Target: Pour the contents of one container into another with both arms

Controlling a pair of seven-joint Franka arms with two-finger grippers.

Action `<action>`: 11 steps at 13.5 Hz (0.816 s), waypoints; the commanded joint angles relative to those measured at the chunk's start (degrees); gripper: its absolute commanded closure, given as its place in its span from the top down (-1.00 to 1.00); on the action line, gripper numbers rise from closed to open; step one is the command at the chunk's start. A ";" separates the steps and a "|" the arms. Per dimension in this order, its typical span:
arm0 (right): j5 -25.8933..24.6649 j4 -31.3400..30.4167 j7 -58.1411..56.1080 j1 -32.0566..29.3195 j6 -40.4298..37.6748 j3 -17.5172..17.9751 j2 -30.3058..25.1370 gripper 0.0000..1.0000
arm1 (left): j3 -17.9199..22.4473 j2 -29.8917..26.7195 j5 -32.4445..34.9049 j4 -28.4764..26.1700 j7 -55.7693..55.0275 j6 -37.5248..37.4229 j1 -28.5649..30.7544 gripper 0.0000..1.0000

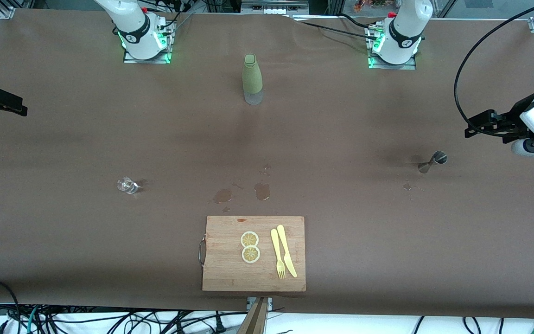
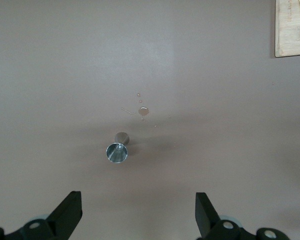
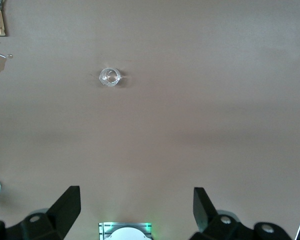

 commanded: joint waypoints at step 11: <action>0.23 0.94 -0.47 -0.35 -0.18 -0.06 0.34 1.00 | 1.67 1.12 -1.49 -0.41 17.02 1.36 2.26 1.00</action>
